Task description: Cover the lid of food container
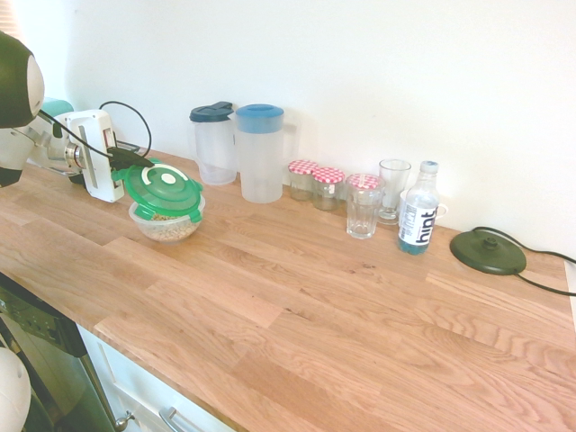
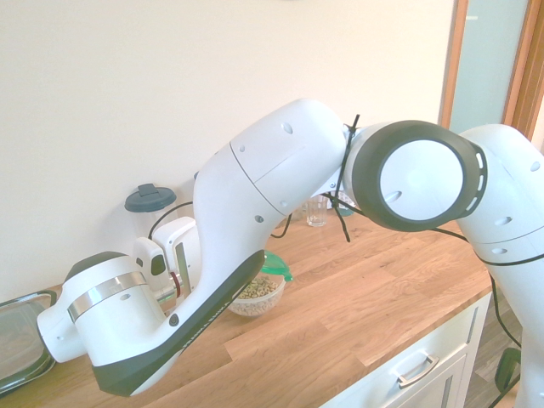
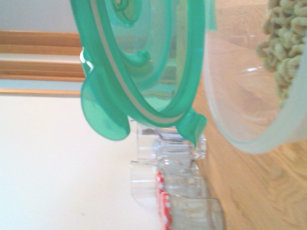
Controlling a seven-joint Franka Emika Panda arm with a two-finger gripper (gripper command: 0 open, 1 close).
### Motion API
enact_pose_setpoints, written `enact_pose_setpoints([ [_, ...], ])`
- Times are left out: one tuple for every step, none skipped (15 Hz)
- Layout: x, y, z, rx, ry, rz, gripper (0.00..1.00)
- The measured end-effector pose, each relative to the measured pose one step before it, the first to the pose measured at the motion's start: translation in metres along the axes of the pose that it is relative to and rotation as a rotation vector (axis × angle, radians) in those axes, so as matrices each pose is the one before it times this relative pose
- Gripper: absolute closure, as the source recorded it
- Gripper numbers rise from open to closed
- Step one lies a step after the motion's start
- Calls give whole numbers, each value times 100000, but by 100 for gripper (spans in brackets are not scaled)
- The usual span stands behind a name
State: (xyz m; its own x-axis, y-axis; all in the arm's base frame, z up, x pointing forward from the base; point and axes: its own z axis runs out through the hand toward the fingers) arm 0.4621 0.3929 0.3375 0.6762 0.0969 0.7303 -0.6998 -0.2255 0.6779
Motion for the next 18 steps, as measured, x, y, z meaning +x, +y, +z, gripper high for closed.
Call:
enact_pose_setpoints([
  [-119,99,-578,1956,-2385,-622,0],
  [14,150,-509,1527,-2373,-308,0],
  [184,179,-520,1520,-2142,72,0],
  [150,154,-423,1384,-2850,-141,0],
  [55,169,-474,1507,-3878,-328,0],
  [25,120,-521,2033,-4163,-133,0],
  [0,125,-503,1705,-3538,-49,0],
  [-76,91,-372,1201,-2820,4,0],
  [-176,79,-316,845,-2199,-186,0],
  [-191,126,-372,896,-2307,-276,0],
  [-134,167,-459,1434,-2557,-36,0],
  [-50,267,-508,1846,-2657,-141,0],
  [40,507,-558,2069,-3263,-125,0],
  [147,826,-742,2987,-5160,-22,0],
  [402,1240,-885,3781,-6319,111,0],
  [474,1434,-588,3749,-6292,-137,0],
  [682,1625,-247,3570,-6211,47,0],
  [854,1693,-155,3697,-5827,-193,0],
])
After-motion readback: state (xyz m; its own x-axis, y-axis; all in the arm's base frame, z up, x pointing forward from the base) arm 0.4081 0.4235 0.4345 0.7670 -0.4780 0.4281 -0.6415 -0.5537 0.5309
